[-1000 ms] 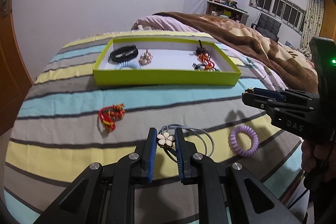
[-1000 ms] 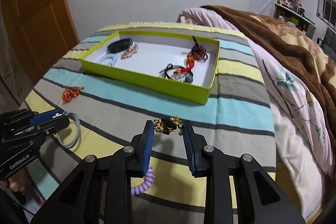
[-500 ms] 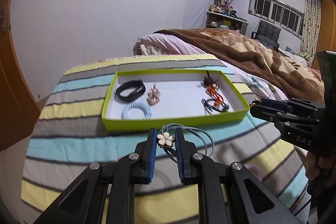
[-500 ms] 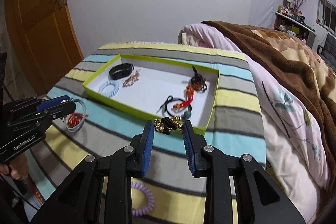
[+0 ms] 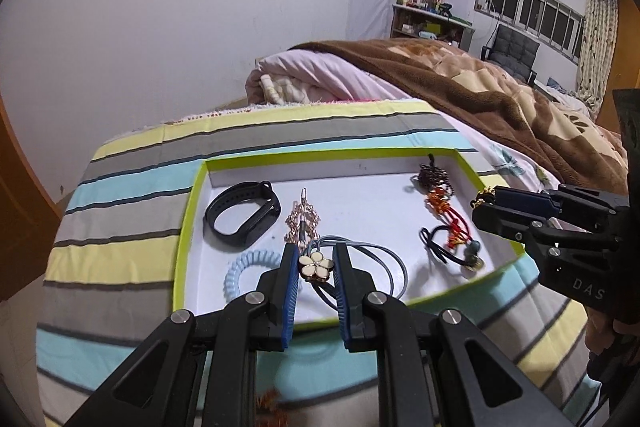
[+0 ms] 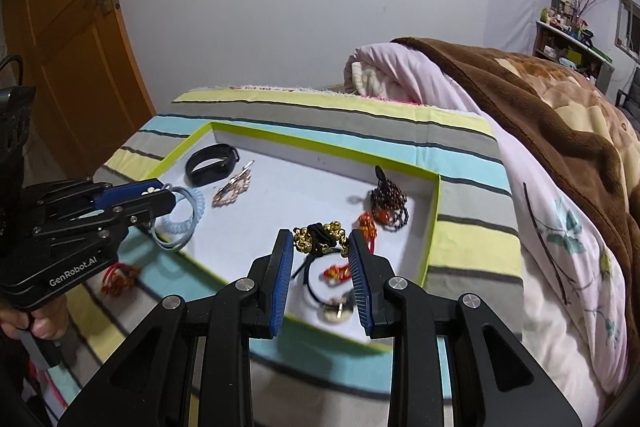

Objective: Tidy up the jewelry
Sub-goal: 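Carry the gray hair tie and gold charm into the green box and open both grippers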

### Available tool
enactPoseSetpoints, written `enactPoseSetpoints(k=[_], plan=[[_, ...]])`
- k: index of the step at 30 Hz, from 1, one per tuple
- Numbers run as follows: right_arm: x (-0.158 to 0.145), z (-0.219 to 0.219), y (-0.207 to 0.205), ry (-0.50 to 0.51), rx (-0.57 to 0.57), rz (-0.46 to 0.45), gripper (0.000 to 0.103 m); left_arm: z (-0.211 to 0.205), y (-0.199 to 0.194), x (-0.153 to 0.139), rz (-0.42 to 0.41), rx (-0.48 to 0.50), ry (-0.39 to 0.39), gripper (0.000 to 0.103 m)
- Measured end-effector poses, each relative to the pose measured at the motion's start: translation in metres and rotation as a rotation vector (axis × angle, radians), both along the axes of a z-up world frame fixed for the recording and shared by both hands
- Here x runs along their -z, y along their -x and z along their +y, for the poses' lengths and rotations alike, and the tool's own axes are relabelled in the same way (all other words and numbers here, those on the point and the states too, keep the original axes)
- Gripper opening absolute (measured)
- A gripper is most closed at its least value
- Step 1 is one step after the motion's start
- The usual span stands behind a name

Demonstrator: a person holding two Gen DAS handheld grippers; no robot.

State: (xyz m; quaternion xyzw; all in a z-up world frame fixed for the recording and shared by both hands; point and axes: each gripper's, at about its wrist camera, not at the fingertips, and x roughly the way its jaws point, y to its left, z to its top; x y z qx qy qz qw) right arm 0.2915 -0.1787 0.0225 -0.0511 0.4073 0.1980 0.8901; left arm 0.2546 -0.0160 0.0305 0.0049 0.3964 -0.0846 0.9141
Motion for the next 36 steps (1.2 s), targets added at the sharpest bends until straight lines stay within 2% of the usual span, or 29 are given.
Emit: enactPoseSetpoints(k=[11,20,23,27,36], plan=[[0.031,0.015,-0.042,0.028,-0.012,0.076,0.029,-0.006,-0.035,0.032,0.09,0.035,-0.012,0.017],[0.048,0.017,-0.057,0.037,-0.013,0.122,0.03,-0.01,-0.042,0.043,0.109,0.057,-0.034,0.017],[0.047,0.017,-0.056,0.043,-0.015,0.119,0.03,-0.013,-0.041,0.043,0.113,0.07,-0.034,0.017],[0.04,0.015,-0.05,0.031,-0.019,0.099,0.037,-0.014,-0.036,0.038,0.099,0.078,-0.03,0.017],[0.012,0.008,-0.023,0.009,-0.02,0.038,0.037,-0.005,-0.017,0.018,0.068,0.061,0.03,0.018]])
